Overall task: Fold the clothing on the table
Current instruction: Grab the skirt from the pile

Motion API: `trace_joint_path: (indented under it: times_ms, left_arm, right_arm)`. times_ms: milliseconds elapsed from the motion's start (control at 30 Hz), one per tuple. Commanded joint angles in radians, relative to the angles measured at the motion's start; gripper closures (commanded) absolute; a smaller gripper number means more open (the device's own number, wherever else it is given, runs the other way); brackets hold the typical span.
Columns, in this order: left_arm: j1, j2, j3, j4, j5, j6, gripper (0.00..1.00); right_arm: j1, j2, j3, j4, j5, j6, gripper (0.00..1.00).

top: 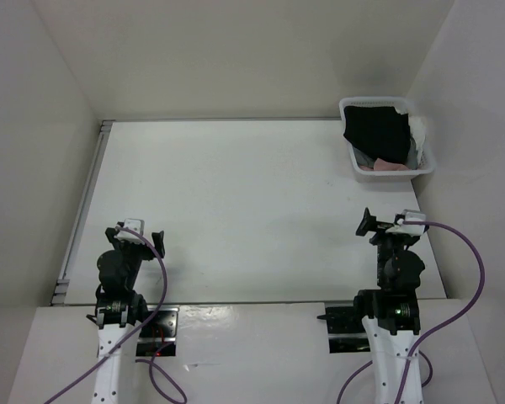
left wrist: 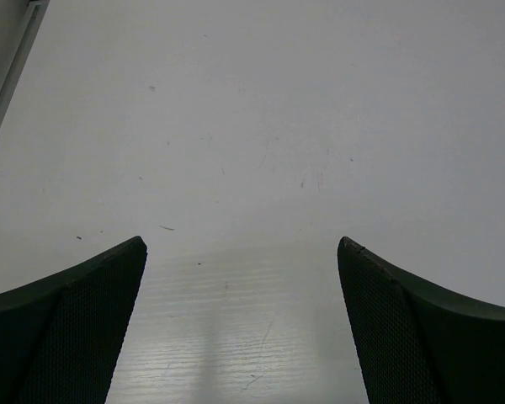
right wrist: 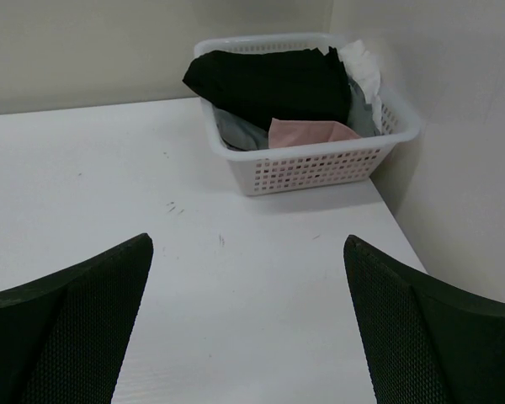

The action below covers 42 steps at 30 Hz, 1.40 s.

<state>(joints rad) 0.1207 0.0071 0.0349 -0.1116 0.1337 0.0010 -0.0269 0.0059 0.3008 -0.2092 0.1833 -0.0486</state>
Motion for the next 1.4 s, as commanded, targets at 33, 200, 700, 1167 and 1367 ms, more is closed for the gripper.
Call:
trace_joint_path:
  times_ms: [33, 200, 700, 1167, 1367]
  left_arm:
    - [-0.003, -0.128, -0.030, 0.027, -0.003, 0.017, 0.00]
    - [-0.003, -0.128, -0.030, 0.027, -0.003, 0.017, 0.00]
    - [-0.003, -0.128, -0.030, 0.027, -0.003, 0.017, 0.00]
    - [-0.003, -0.128, -0.030, 0.027, -0.003, 0.017, 0.00]
    - [-0.003, -0.128, -0.030, 0.027, -0.003, 0.017, 0.00]
  right_arm:
    - [-0.007, -0.084, -0.006, 0.022, 0.024, 0.000, 0.02]
    - [-0.007, -0.084, -0.015, 0.031, 0.013, -0.010, 0.02]
    - [-0.007, -0.084, -0.034, 0.099, 0.031, -0.094, 0.02]
    - [-0.025, 0.152, 0.372, 0.024, 0.134, -0.255, 0.02]
    - [-0.065, 0.512, 0.697, -0.145, 0.085, -0.182, 0.02]
